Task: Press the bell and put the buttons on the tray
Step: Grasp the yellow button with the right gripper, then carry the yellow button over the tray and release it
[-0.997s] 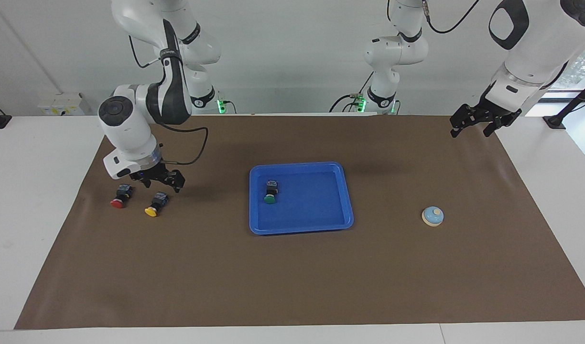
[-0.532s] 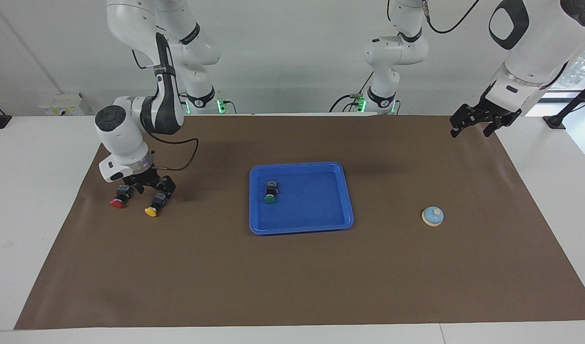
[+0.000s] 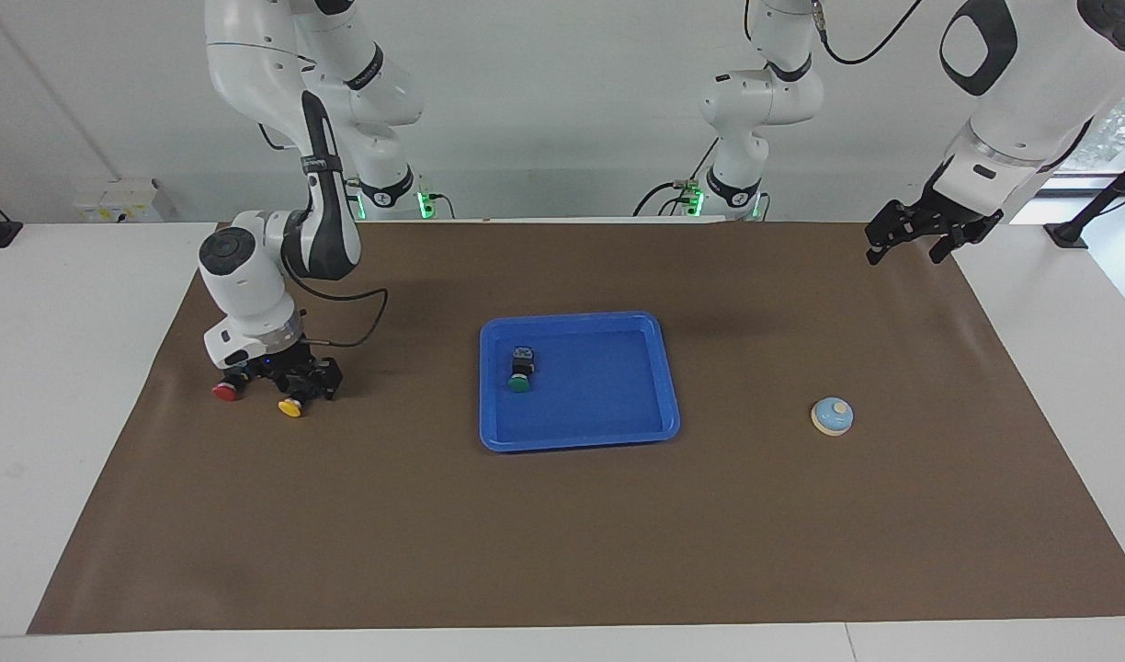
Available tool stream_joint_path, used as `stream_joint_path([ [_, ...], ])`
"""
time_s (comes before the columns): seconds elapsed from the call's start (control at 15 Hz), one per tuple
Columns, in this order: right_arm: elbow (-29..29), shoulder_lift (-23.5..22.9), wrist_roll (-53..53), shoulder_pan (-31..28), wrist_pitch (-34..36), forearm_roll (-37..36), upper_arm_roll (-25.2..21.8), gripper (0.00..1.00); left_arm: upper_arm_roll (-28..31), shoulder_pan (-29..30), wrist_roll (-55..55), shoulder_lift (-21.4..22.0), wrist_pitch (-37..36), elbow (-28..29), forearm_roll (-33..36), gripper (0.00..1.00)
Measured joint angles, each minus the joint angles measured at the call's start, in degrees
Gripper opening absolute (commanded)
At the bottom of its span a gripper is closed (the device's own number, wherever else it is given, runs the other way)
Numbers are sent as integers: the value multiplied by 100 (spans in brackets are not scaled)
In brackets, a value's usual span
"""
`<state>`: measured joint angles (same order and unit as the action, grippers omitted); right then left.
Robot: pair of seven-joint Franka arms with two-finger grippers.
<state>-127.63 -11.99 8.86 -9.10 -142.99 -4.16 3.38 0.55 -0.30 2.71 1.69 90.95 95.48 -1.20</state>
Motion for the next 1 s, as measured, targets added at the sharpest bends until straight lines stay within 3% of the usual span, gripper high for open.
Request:
stream_joint_path([
  [0.33,44,33,-3,-11,239,0,9,0,0,0,0,0,0,0,0,100],
  [0.53,372,79,-6,65,941,-1,82,0,0,0,0,0,0,0,0,100],
  [0.8,1401,249,310,758,2436,27,133,0,0,0,0,0,0,0,0,100],
  [1.0,2010,274,1103,1554,3127,138,155,0,0,0,0,0,0,0,0,100],
])
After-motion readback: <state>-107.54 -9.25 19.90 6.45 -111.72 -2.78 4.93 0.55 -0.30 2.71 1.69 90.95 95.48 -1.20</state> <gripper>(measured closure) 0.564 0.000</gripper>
